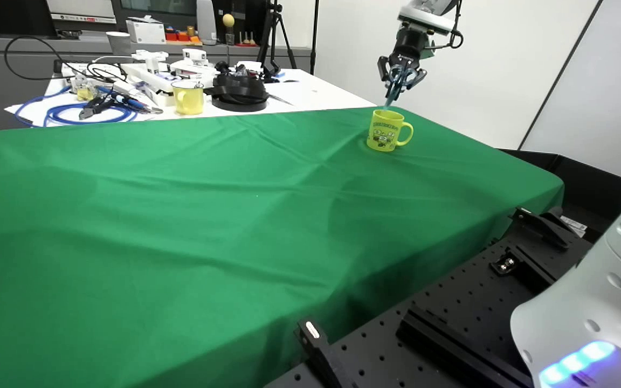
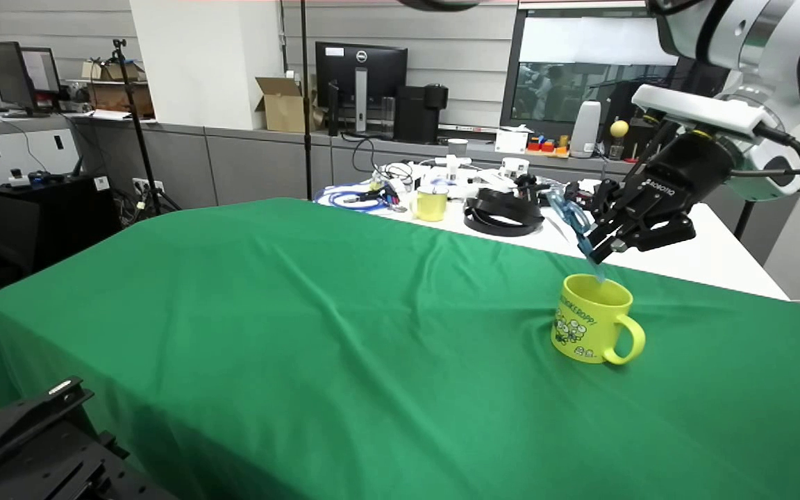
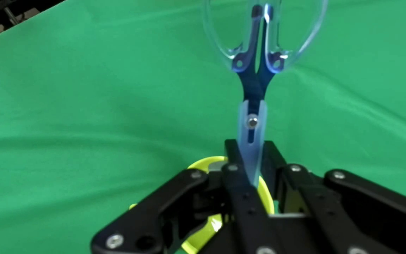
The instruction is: Take the scissors and place them in the yellow cup
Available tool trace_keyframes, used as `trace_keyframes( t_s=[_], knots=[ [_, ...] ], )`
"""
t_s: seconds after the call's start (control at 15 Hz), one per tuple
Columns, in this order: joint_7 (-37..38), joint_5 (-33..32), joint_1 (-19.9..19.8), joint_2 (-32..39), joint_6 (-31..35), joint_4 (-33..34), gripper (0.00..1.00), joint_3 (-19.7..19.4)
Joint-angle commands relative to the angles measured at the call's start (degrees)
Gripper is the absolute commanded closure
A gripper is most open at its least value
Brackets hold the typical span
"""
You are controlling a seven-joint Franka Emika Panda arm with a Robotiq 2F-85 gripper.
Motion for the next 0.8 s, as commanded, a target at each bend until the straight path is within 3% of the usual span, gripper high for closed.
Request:
trace_keyframes(
  t_s=[0.0, 0.73],
  knots=[
    [3.87, 1.32, -1.13, 3.14, -2.52, 5.45, 0.95, 1.30],
    [4.93, 0.79, -1.26, 5.90, -3.03, 8.72, 0.95, 1.73]
  ],
)
